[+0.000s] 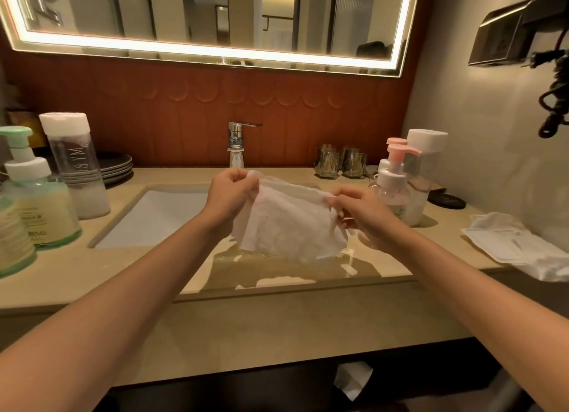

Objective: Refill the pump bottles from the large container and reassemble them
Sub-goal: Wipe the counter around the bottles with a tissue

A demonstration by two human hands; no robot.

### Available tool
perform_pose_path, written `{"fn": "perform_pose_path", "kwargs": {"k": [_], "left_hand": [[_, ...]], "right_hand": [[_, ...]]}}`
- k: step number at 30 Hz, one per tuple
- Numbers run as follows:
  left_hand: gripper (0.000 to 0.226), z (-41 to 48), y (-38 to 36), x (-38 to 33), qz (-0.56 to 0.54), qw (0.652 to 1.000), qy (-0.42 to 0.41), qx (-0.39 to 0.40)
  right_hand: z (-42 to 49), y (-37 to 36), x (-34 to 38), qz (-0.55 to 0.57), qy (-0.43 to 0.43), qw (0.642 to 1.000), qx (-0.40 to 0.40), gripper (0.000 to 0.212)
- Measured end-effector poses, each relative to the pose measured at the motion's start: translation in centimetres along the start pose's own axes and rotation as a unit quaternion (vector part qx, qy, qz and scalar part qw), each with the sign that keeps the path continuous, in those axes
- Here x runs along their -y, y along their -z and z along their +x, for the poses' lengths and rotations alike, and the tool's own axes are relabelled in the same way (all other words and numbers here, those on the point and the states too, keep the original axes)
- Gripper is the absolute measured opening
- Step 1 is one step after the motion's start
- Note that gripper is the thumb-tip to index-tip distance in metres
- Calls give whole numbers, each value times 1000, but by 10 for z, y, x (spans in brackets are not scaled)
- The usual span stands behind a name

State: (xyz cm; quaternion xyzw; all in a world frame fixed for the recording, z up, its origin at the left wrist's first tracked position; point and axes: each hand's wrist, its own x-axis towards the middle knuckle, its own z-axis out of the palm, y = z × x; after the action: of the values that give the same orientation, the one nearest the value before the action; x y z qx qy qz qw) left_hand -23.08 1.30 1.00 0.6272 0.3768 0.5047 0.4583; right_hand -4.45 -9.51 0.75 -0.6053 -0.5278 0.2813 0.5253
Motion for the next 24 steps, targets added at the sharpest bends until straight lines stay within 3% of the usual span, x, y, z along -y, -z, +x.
{"fn": "perform_pose_path", "kwargs": {"k": [3, 5, 8, 10, 12, 15, 18, 24], "left_hand": [[6, 4, -13, 11, 40, 998, 21, 40], [7, 7, -28, 31, 124, 990, -5, 72], [16, 4, -50, 61, 307, 941, -83, 113], [21, 0, -59, 67, 367, 917, -130, 87], [22, -4, -61, 64, 377, 908, -171, 65], [18, -8, -63, 56, 380, 892, -201, 140], [26, -17, -68, 51, 403, 865, -184, 234], [32, -24, -80, 52, 390, 868, -167, 257]], "right_hand": [[-6, 11, -7, -35, -73, 997, -8, 21], [-10, 15, -22, -124, -100, 987, -31, 14], [-14, 25, -46, -359, -80, 927, -78, 6], [-22, 29, -51, -439, -45, 890, -112, 13], [-29, 29, -53, -467, 21, 870, -154, 21], [-30, 24, -56, -455, 104, 870, -161, 28], [-23, 25, -60, -462, 48, 875, -134, 40], [-20, 36, -71, -502, 48, 852, -140, 40]]}}
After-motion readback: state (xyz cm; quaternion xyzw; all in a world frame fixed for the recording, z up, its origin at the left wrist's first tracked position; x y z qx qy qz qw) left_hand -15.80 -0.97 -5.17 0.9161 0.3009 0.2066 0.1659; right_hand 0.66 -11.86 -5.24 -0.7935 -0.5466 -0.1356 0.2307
